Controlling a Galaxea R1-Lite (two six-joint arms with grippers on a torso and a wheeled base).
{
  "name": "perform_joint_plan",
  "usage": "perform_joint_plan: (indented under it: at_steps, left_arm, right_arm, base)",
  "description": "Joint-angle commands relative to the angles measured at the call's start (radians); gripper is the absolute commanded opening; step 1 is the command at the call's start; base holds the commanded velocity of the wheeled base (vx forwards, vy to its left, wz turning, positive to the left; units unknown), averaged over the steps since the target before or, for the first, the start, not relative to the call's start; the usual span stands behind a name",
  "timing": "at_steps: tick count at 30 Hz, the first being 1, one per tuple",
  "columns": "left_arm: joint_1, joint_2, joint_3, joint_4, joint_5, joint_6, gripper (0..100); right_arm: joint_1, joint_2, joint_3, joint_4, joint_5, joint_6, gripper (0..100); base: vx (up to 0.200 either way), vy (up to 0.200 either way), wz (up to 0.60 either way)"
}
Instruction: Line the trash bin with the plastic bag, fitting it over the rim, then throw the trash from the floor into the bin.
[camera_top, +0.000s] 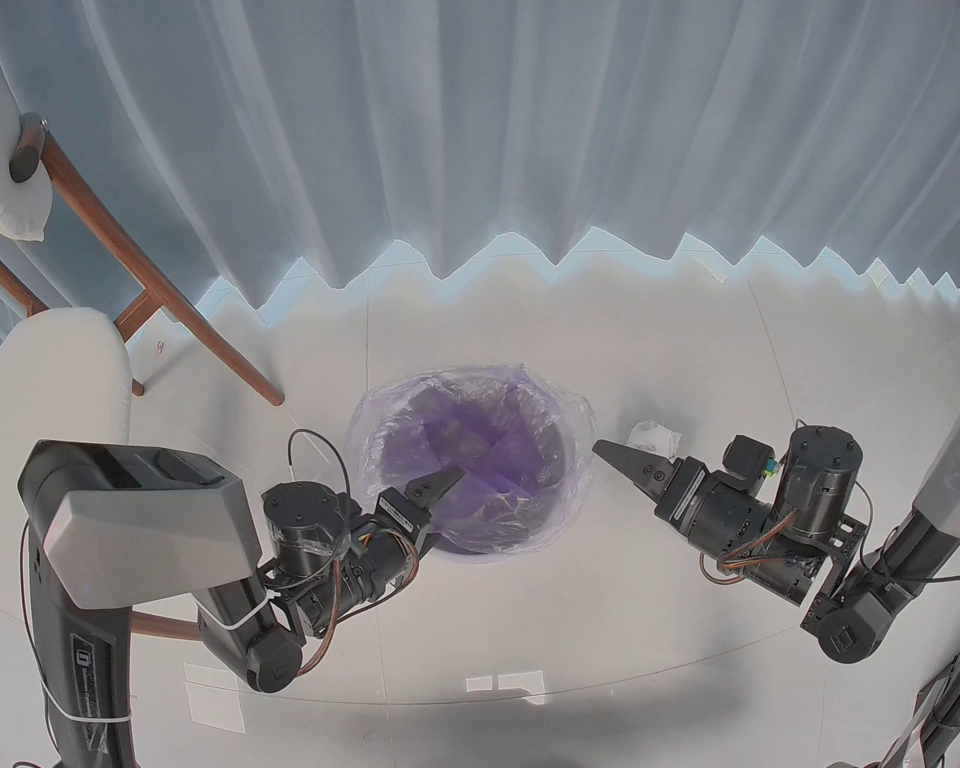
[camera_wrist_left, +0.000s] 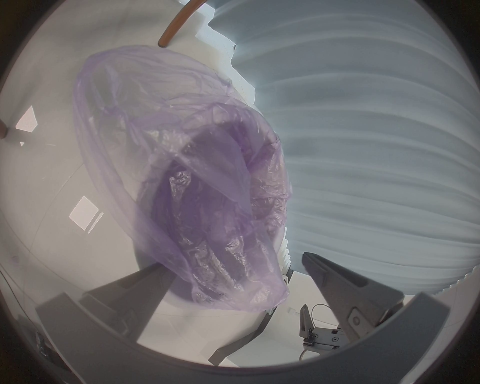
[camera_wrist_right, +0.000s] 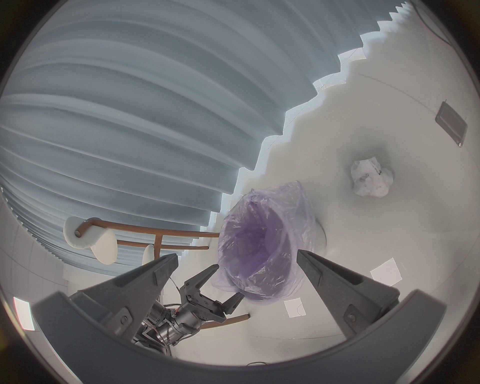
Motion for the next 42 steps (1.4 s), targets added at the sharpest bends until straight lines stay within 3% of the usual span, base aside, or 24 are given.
perform_joint_plan:
  at_steps: [1,14,18,27,42]
  left_arm:
    - [-0.004,0.01,0.0,0.0,0.002,0.0,0]
    - [-0.026,-0.004,0.012,0.001,0.036,0.023,0]
    - [-0.015,-0.016,0.06,0.001,0.028,0.103,0]
    - [-0.013,-0.051,0.144,0.004,-0.032,0.158,0]
    - [-0.003,-0.001,0.189,0.021,-0.044,0.181,0]
  right_arm:
    - [0.0,0.008,0.0,-0.001,0.001,0.0,100]
    - [-0.001,0.009,0.0,-0.001,0.001,0.0,100]
    - [-0.004,0.008,0.0,-0.001,0.001,0.0,100]
    - [-0.011,0.008,0.0,-0.001,0.001,-0.002,100]
    - [-0.011,0.012,0.002,-0.001,0.001,-0.002,100]
  base:
    - [0.0,0.0,0.0]
    - [0.0,0.0,0.0]
    - [0.0,0.0,0.0]
    - [0.0,0.0,0.0]
    - [0.0,0.0,0.0]
